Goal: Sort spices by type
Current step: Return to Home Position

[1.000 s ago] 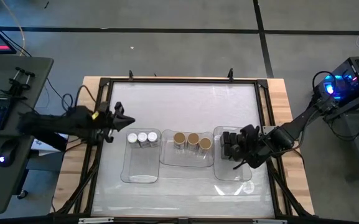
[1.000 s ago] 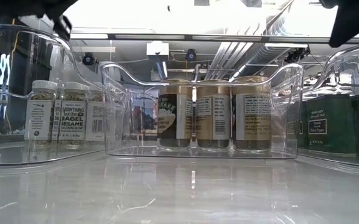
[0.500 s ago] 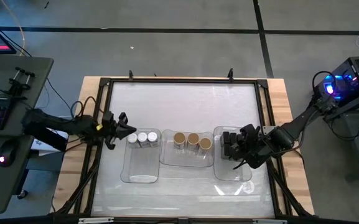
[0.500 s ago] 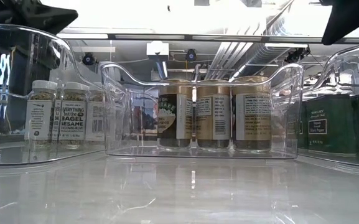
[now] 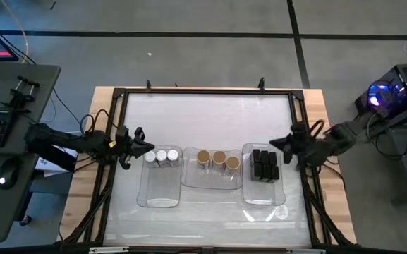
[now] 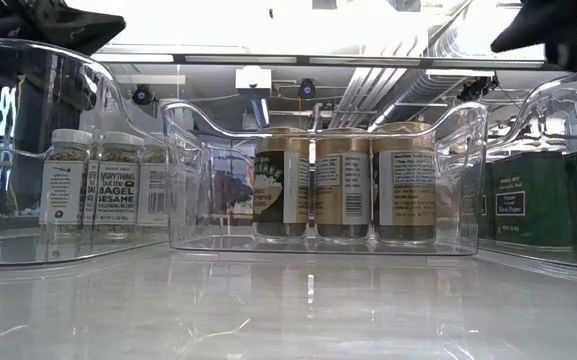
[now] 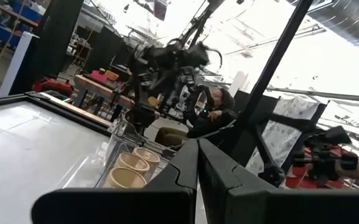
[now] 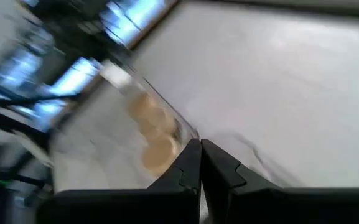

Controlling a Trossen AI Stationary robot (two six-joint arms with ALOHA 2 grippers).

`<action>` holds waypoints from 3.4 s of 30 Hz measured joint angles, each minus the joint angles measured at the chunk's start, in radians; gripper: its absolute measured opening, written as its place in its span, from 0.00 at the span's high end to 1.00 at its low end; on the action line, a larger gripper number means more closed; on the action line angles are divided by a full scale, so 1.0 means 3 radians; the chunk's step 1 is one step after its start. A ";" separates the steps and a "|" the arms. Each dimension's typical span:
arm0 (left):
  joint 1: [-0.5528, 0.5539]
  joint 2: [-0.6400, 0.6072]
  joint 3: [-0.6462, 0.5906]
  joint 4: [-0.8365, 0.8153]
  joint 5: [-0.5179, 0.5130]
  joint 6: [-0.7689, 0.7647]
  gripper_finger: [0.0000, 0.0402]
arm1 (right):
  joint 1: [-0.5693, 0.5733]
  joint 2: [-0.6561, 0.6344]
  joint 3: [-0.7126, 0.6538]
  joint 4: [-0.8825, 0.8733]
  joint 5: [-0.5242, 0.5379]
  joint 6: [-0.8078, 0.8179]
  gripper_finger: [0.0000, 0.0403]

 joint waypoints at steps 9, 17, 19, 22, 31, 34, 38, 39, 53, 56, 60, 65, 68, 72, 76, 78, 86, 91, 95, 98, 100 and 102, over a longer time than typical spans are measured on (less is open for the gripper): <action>0.0000 0.0000 0.0001 -0.0002 -0.0001 0.0001 1.00 | -0.0761 -0.1622 -0.1557 0.2641 -0.0962 -0.2004 1.00; 0.0000 0.0000 0.0001 -0.0003 -0.0001 0.0003 1.00 | -0.1076 -0.2182 -0.2051 0.3058 -0.1602 -0.2565 1.00; 0.0000 0.0000 0.0003 -0.0002 -0.0001 0.0004 1.00 | -0.1075 -0.2208 -0.2153 0.3232 -0.1608 -0.2783 1.00; 0.0000 0.0000 0.0004 -0.0003 -0.0001 0.0004 1.00 | -0.1076 -0.2189 -0.2290 0.3481 -0.1622 -0.2999 1.00; 0.0000 0.0001 0.0004 -0.0031 -0.0001 0.0004 1.00 | -0.1240 -0.2196 -0.2566 0.3871 -0.1870 -0.3171 1.00; 0.0000 0.0001 0.0004 -0.0054 -0.0001 0.0005 1.00 | -0.1467 -0.2198 -0.2566 0.3871 -0.2136 -0.3133 1.00; 0.0000 0.0001 0.0004 -0.0092 -0.0001 0.0004 1.00 | -0.1818 -0.2197 -0.2566 0.3760 -0.2491 -0.3103 1.00; 0.0000 0.0001 0.0004 -0.0092 -0.0001 0.0004 1.00 | -0.1897 -0.2197 -0.2566 0.3714 -0.2583 -0.3093 1.00; 0.0000 0.0000 0.0004 -0.0090 -0.0002 0.0004 1.00 | -0.2181 -0.2129 -0.2561 0.3004 -0.2952 -0.3057 1.00; 0.0000 0.0001 0.0004 -0.0092 -0.0001 0.0004 1.00 | -0.2181 -0.2109 -0.2561 0.2970 -0.2729 -0.3185 1.00; 0.0000 0.0001 0.0004 -0.0098 -0.0001 0.0004 1.00 | -0.2181 -0.2104 -0.2561 0.2939 -0.2533 -0.3245 1.00; 0.0000 0.0001 0.0004 -0.0101 -0.0001 0.0004 1.00 | -0.2180 -0.2104 -0.2561 0.2937 -0.2528 -0.3228 1.00; 0.0000 0.0000 0.0004 -0.0102 -0.0001 0.0004 1.00 | -0.2180 -0.2104 -0.2561 0.2935 -0.2528 -0.3239 1.00; 0.0000 0.0000 0.0004 -0.0101 -0.0001 0.0004 1.00 | -0.2180 -0.2104 -0.2561 0.2935 -0.2528 -0.3224 1.00; 0.0000 0.0000 0.0004 -0.0100 -0.0001 0.0004 1.00 | -0.2180 -0.2104 -0.2561 0.2934 -0.2528 -0.3244 1.00; 0.0000 0.0001 0.0004 -0.0101 -0.0001 0.0004 1.00 | -0.2180 -0.2104 -0.2561 0.2934 -0.2528 -0.3238 1.00; 0.0000 0.0000 0.0004 -0.0100 -0.0001 0.0004 1.00 | -0.2180 -0.2104 -0.2561 0.2934 -0.2528 -0.3244 1.00; 0.0000 -0.0003 0.0004 -0.0196 0.0042 0.0190 1.00 | -0.2180 -0.2104 -0.2561 0.2933 -0.2528 -0.3227 1.00; 0.0020 -0.0114 0.0004 -0.0545 0.0106 0.0688 1.00 | -0.2180 -0.2105 -0.2561 0.2934 -0.2528 -0.3225 1.00; 0.0240 -0.0341 0.0004 -0.0860 0.0178 0.1204 1.00 | -0.2180 -0.2104 -0.2561 0.2933 -0.2528 -0.3239 1.00; 0.0435 -0.0536 0.0004 -0.1066 0.0331 0.1500 1.00 | -0.2179 -0.2104 -0.2561 0.2933 -0.2528 -0.3237 1.00; 0.0608 -0.0792 0.0004 -0.1337 0.0498 0.1660 1.00 | -0.2180 -0.2104 -0.2561 0.2933 -0.2528 -0.3226 1.00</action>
